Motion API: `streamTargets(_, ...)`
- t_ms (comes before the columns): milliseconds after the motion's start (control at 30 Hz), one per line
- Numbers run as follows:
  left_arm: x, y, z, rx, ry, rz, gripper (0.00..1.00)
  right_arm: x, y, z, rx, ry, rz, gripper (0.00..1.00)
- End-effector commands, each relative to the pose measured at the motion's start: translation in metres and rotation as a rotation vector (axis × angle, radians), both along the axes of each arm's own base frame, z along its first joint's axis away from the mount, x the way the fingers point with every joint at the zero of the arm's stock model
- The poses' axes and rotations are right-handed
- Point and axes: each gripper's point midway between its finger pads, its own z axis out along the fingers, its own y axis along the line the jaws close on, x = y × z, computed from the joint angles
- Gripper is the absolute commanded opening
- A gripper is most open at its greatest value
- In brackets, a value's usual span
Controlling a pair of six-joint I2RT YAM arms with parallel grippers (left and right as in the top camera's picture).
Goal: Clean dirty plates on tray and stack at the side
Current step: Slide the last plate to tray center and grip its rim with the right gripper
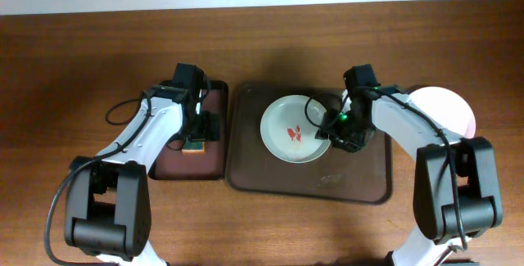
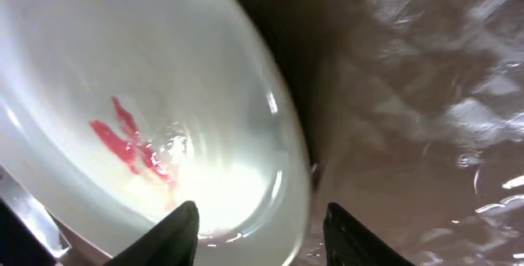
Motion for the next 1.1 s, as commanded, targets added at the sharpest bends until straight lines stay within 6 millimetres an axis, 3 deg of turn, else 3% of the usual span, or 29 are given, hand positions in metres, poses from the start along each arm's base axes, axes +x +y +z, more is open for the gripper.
streamTargets(0, 0.004, -0.001, 0.010, -0.008, -0.028, -0.004, 0.96, 0.022, -0.009, 0.012, -0.016, -0.091, 0.068, 0.51)
streamTargets(100, 0.004, -0.001, 0.010, -0.008, -0.028, -0.004, 0.97, 0.053, -0.028, 0.022, -0.124, -0.259, 0.223, 0.44)
streamTargets(167, 0.004, -0.001, 0.010, -0.009, -0.028, -0.004, 0.96, 0.061, -0.029, 0.022, -0.158, -0.325, 0.326, 0.39)
streamTargets(400, 0.004, -0.004, 0.010, -0.028, -0.025, -0.007, 0.96, 0.056, -0.022, -0.008, -0.115, -0.259, 0.342, 0.30)
streamTargets(533, 0.004, -0.004, 0.010, -0.028, -0.025, -0.007, 0.96, 0.044, -0.025, -0.012, -0.122, -0.188, 0.290, 0.04)
streamTargets(667, 0.004, -0.004, 0.009, -0.028, -0.025, -0.007, 0.96, 0.031, -0.024, -0.013, -0.096, -0.077, 0.135, 0.04)
streamTargets(767, 0.006, -0.005, 0.010, -0.030, -0.034, -0.007, 0.96, 0.024, -0.013, -0.010, -0.023, -0.044, 0.120, 0.04)
streamTargets(933, 0.013, -0.006, 0.011, -0.037, -0.065, 0.001, 0.84, 0.022, -0.010, -0.008, 0.000, -0.039, 0.122, 0.04)
streamTargets(967, 0.014, -0.006, 0.011, -0.043, -0.068, 0.031, 0.74, 0.022, -0.010, -0.008, 0.000, -0.039, 0.122, 0.04)
streamTargets(1067, 0.013, -0.006, 0.009, -0.043, -0.068, 0.038, 0.69, 0.021, -0.010, -0.008, 0.000, -0.033, 0.122, 0.04)
